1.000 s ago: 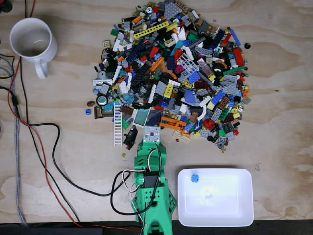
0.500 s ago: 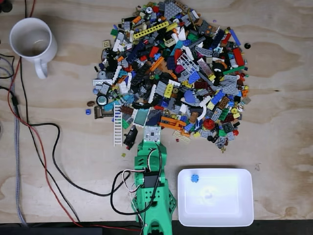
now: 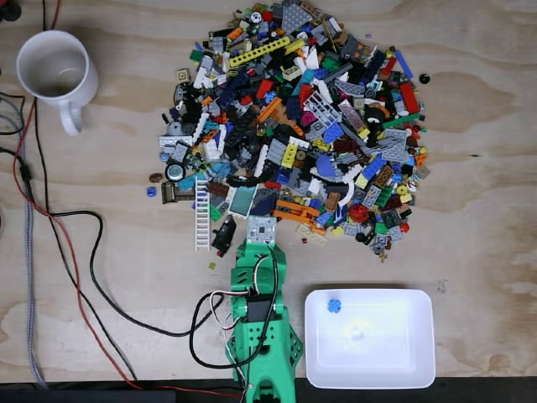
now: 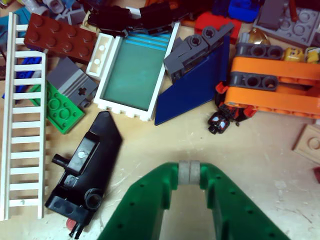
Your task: Find the closest Lego and put it in the bin.
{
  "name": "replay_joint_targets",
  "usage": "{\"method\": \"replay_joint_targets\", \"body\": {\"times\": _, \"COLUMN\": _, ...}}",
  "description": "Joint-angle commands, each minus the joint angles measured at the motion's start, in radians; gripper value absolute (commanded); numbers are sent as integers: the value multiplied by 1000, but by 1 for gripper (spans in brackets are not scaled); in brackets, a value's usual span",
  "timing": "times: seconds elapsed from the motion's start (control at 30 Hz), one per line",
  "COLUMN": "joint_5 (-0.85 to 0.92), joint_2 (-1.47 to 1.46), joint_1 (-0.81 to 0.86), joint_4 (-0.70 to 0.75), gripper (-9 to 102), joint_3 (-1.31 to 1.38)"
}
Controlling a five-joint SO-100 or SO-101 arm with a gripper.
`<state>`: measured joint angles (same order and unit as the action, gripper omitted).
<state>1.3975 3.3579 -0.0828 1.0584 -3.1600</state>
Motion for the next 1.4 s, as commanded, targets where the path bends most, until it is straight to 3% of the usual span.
{"method": "replay_joint_targets", "body": {"times": 0.0, "joint_5": -6, "joint_2": 17, "joint_1": -2, "joint_4": 3, "gripper": 3, "joint_3": 14}}
{"method": "replay_joint_targets", "body": {"times": 0.27, "joint_5": -15, "joint_2": 11, "joint_1": 2, "joint_4": 5, "gripper": 3, "joint_3": 14}}
{"method": "replay_joint_targets", "body": {"times": 0.43, "joint_5": -11, "joint_2": -100, "joint_1": 25, "joint_4": -117, "gripper": 3, "joint_3": 17}}
{"method": "replay_joint_targets", "body": {"times": 0.73, "joint_5": -71, "joint_2": -612, "joint_1": 75, "joint_4": -285, "gripper": 9, "joint_3": 322}}
{"method": "replay_joint_targets", "body": {"times": 1.0, "joint_5": -198, "joint_2": -1025, "joint_1": 78, "joint_4": -242, "gripper": 10, "joint_3": 663}}
{"method": "replay_joint_targets", "body": {"times": 1.37, "joint_5": -282, "joint_2": -1295, "joint_1": 84, "joint_4": -170, "gripper": 13, "joint_3": 868}}
